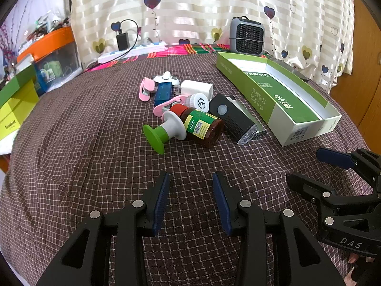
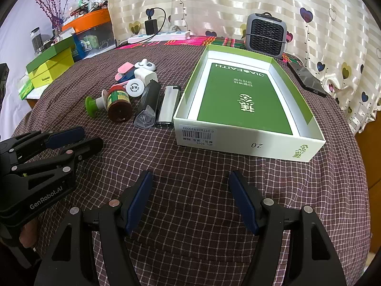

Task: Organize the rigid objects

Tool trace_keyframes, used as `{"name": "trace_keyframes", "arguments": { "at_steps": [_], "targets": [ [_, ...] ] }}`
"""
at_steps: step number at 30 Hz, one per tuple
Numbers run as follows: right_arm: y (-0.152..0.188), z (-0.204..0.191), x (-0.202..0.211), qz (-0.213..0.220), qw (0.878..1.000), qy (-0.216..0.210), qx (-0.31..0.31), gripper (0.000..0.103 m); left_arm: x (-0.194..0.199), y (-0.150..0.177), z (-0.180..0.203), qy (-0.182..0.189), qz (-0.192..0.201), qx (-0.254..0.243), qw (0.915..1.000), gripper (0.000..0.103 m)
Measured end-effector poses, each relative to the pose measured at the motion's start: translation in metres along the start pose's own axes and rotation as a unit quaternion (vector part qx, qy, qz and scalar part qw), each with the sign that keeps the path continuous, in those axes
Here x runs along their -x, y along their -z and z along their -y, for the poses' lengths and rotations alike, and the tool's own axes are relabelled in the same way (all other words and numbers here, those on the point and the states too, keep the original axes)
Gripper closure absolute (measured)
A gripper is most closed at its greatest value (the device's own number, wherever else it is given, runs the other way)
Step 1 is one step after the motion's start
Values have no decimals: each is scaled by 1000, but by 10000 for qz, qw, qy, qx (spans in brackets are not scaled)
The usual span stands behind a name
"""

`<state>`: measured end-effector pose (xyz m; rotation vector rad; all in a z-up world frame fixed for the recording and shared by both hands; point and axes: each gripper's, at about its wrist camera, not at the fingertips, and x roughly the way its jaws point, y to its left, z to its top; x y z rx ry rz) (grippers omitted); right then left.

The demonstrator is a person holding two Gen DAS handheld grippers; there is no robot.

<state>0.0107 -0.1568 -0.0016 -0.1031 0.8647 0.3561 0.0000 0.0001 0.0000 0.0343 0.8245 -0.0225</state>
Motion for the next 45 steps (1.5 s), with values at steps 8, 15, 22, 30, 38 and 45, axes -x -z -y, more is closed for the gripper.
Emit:
{"name": "trace_keyframes", "arguments": {
  "at_steps": [8, 15, 22, 30, 38, 45],
  "targets": [
    [0, 0, 0, 0, 10000, 0, 0, 35, 0, 0, 0, 10, 0, 9, 10000, 66],
    [0, 0, 0, 0, 10000, 1, 1, 35, 0, 0, 1, 10, 1, 9, 10000, 66],
    [0, 0, 0, 0, 10000, 1, 0, 35, 0, 0, 0, 8, 1, 7, 10000, 66],
    [0, 0, 0, 1, 10000, 4, -6, 35, 1, -3, 1, -13, 1, -9, 10000, 66],
    [0, 0, 0, 0, 10000, 3, -6, 35, 3, -1, 3, -9, 0, -6, 10000, 66],
    [0, -1, 0, 0, 10000, 6, -5, 35, 3, -1, 3, -14, 0, -10, 10000, 66]
  ]
}}
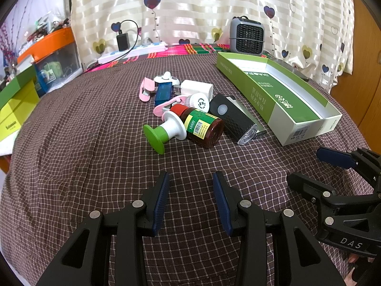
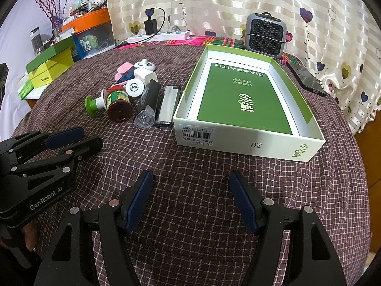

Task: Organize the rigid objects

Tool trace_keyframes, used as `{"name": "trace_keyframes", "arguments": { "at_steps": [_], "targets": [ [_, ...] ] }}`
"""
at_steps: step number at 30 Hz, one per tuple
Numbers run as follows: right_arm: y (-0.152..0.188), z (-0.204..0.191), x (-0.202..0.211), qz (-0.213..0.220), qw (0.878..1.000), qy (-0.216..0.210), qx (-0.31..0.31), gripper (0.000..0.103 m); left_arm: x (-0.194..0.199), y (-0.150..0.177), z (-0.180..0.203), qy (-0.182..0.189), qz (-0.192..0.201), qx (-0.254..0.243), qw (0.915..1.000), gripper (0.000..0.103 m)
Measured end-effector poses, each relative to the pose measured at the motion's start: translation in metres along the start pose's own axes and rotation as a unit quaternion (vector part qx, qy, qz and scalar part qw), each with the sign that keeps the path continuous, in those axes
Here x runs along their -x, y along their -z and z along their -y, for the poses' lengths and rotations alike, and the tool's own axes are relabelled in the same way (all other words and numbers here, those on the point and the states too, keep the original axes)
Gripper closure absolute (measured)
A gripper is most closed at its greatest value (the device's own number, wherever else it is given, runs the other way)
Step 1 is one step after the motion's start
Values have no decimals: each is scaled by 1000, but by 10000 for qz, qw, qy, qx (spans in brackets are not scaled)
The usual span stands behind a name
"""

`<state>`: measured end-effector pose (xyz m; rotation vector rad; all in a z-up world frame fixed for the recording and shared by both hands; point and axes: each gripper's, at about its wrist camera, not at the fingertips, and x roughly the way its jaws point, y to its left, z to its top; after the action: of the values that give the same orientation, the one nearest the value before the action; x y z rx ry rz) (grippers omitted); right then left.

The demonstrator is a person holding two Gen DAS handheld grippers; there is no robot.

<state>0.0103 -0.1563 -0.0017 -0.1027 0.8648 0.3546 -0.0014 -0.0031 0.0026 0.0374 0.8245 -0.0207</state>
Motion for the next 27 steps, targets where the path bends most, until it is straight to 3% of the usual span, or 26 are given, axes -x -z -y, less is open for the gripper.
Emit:
{"name": "trace_keyframes", "arguments": {
  "at_steps": [14, 27],
  "targets": [
    [1, -2, 0, -3, 10000, 15, 11, 35, -1, 1, -2, -35, 0, -32, 10000, 66],
    [0, -13, 11, 22, 9999, -137, 60, 35, 10, 3, -19, 237, 68, 199, 9995, 66]
  ]
}}
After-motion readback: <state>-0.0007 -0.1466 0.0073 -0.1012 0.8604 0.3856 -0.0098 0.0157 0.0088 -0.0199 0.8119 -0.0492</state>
